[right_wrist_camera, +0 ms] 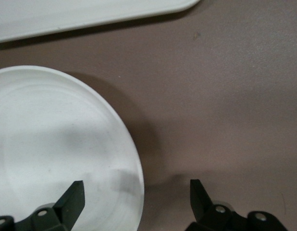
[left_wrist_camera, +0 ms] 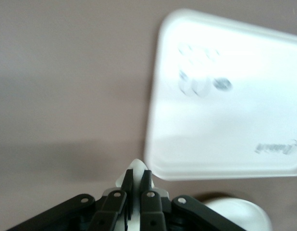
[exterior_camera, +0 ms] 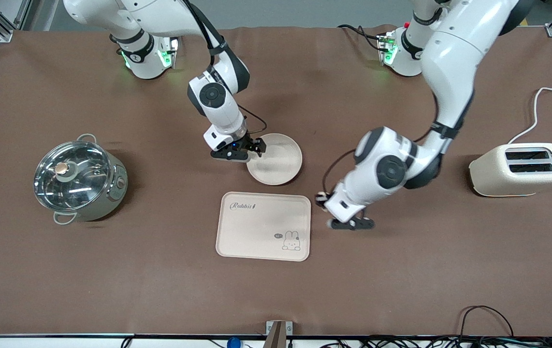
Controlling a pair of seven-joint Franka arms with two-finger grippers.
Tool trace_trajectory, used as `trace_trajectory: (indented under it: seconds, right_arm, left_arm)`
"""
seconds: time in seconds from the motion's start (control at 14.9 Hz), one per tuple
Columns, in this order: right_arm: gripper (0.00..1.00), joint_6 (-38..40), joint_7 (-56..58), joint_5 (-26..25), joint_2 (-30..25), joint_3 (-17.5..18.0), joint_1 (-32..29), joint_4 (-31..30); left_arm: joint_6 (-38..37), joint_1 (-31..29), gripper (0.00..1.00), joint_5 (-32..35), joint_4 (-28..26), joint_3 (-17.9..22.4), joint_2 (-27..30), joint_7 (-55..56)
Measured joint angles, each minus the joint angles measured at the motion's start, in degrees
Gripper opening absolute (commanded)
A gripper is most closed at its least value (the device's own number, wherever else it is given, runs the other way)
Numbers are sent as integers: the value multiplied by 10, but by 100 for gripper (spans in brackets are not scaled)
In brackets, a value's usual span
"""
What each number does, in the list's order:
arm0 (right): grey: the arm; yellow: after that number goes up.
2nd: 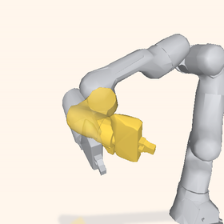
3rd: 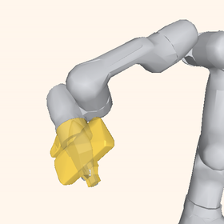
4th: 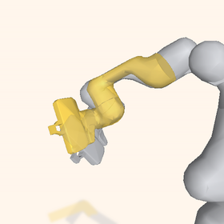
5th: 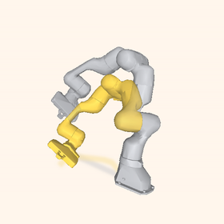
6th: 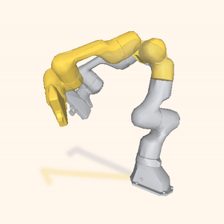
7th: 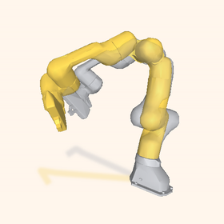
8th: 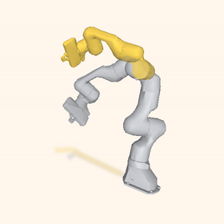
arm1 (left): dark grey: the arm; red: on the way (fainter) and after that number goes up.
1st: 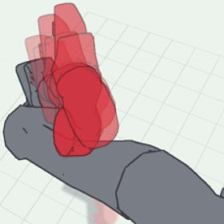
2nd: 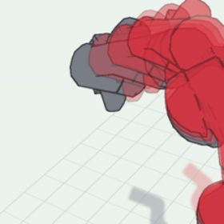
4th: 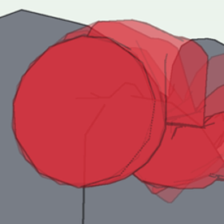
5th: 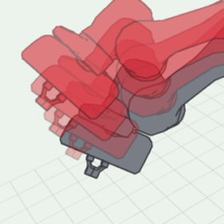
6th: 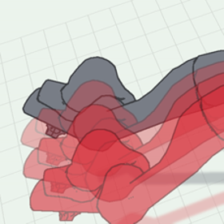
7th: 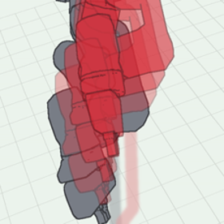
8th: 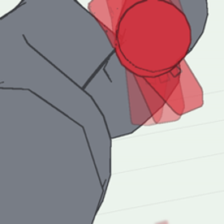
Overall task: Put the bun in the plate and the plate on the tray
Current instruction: 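Carry the bun over the plate and open the left gripper to drop it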
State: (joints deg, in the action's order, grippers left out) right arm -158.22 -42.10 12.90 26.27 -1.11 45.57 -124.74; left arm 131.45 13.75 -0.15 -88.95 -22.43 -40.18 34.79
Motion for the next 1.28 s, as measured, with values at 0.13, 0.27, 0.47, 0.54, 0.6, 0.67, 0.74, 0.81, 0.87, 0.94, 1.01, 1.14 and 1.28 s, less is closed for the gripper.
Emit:
trace_trajectory:
  seconds: [0.13, 0.27, 0.47, 0.54, 0.6, 0.67, 0.74, 0.81, 0.87, 0.94, 1.01, 1.14, 1.28]
  right_arm:
    - [53, -3, 0, 0, 8, -2, 0, 0]
    - [39, -3, 0, 0, 11, -2, 0, 0]
    - [18, -7, 0, 0, 10, -2, 0, 2]
    - [11, -7, -1, 0, 10, -2, 1, 3]
    - [5, -8, -1, 0, 10, -2, 1, 4]
    - [2, -12, -1, 0, 10, -2, 1, 4]
    - [0, -18, -1, 0, 8, -2, 1, 3]
    - [0, -23, 0, 0, 8, -2, 2, 3]
    - [0, -26, 0, 0, 9, -2, 2, 2]
    - [0, -30, 0, 0, 9, -2, 2, 2]
    - [0, -30, 0, 0, 8, -2, 2, 2]
    - [0, -31, 0, 0, 8, -2, 2, 2]
    - [0, -32, 0, 0, 8, -2, 3, 2]
  left_arm:
    - [0, 55, 2, 20, -4, 2, -5, 98]
    - [0, 97, 7, 51, -5, 3, -10, 195]
    - [1, 132, 48, 60, -6, 3, -18, 276]
    - [1, 135, 92, 61, -6, 4, -22, 291]
    - [1, 134, 100, 61, -7, 4, -26, 298]
    - [1, 133, 100, 61, -7, 5, -29, 299]
    - [2, 132, 100, 61, -7, 6, -30, 299]
    - [3, 132, 100, 61, -7, 7, -31, 299]
    - [3, 132, 100, 61, -6, 7, -30, 299]
    - [3, 132, 100, 62, -4, 7, -30, 299]
    - [2, 130, 100, 71, -1, 8, -28, 295]
    - [-26, 112, 100, 112, 6, 9, -14, 266]
    - [-66, 76, 100, 128, 11, 8, 16, 191]
